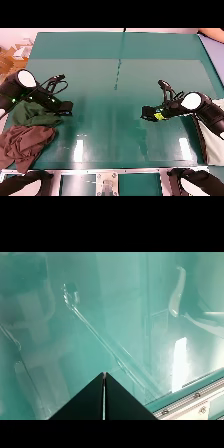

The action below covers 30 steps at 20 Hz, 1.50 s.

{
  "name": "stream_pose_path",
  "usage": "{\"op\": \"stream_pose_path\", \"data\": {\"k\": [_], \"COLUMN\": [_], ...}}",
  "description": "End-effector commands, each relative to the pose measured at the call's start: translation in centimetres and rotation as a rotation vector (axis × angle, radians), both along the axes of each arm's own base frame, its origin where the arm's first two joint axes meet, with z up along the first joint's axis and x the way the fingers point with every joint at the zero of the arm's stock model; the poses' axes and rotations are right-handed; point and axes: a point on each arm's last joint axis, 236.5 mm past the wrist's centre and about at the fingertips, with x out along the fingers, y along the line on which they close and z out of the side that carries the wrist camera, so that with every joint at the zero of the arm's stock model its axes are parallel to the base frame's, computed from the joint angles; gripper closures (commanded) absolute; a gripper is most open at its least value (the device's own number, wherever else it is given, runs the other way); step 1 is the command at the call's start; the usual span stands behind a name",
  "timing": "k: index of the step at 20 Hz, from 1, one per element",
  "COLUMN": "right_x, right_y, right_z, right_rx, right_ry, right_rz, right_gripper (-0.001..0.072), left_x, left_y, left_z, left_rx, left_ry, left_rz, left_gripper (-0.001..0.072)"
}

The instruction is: Fold the shirts.

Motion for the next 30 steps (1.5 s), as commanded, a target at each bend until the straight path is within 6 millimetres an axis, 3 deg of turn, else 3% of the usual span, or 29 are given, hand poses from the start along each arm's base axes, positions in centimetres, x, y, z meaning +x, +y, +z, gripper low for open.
{"op": "stream_pose_path", "data": {"k": [1,2,5,7,8,9,10,12,13,16,18,21,22,23,24,25,27,29,30], "right_x": [1.1,1.3,1.3,1.4,1.4,1.4,1.4,1.4,1.4,1.7,1.7,1.9,1.9,1.9,1.9,1.9,1.9,1.9,2.1], "right_y": [0.0,0.0,0.0,0.0,0.0,0.0,0.0,0.0,0.0,0.0,0.0,0.0,0.0,0.0,0.0,0.0,0.0,0.0,0.0], "right_z": [0.3,0.4,0.4,0.4,0.4,0.4,0.4,0.4,0.4,0.5,0.5,0.5,0.5,0.5,0.5,0.5,0.5,0.6,0.8], "right_rx": [0.005,0.006,0.006,0.006,0.006,0.006,0.006,0.006,0.006,0.007,0.007,0.008,0.008,0.008,0.008,0.008,0.008,0.008,0.009], "right_ry": [-0.043,-0.051,-0.051,-0.054,-0.058,-0.058,-0.058,-0.058,-0.058,-0.066,-0.068,-0.075,-0.075,-0.075,-0.075,-0.075,-0.074,-0.076,-0.081], "right_rz": [-0.020,-0.023,-0.023,-0.025,-0.026,-0.026,-0.026,-0.026,-0.026,-0.030,-0.031,-0.034,-0.034,-0.034,-0.034,-0.034,-0.034,-0.034,-0.035], "right_gripper": [0.0694,0.0694,0.0694,0.0694,0.0693,0.0692,0.0660,0.0466,0.0409,0.0408,0.0408,0.0409,0.0409,0.0411,0.0422,0.0431,0.0436,0.0544,0.0551], "left_x": [0.0,0.1,3.2,5.8,6.9,7.9,8.9,10.2,10.3,8.7,7.1,4.8,4.7,4.9,5.2,5.8,7.2,9.1,10.1], "left_y": [0.0,-0.1,0.2,2.0,3.4,5.2,7.3,11.0,13.2,17.5,19.5,20.3,20.3,20.3,20.4,20.6,20.8,20.5,20.0], "left_z": [0.0,0.0,0.1,-0.1,-0.3,-0.3,0.0,0.9,1.0,-0.8,-3.4,-7.2,-7.6,-7.7,-7.4,-6.7,-4.7,-1.0,1.6], "left_rx": [0.000,-0.004,0.007,0.089,0.151,0.232,0.322,0.479,0.552,0.596,0.603,0.604,0.605,0.605,0.609,0.617,0.622,0.609,0.597], "left_ry": [-0.001,-0.005,-0.137,-0.254,-0.304,-0.350,-0.389,-0.445,-0.446,-0.328,-0.235,-0.114,-0.101,-0.108,-0.120,-0.138,-0.171,-0.214,-0.247], "left_rz": [-0.001,0.002,0.027,0.039,0.033,0.015,0.025,0.004,0.012,0.079,0.111,0.081,0.068,0.068,0.069,0.054,0.063,0.096,0.108], "left_gripper": [0.0681,0.0681,0.0681,0.0679,0.0598,0.0205,-0.0013,-0.0013,-0.0013,-0.0013,-0.0013,-0.0013,-0.0013,0.0076,0.0460,0.0684,0.0682,0.0683,0.0683]}}
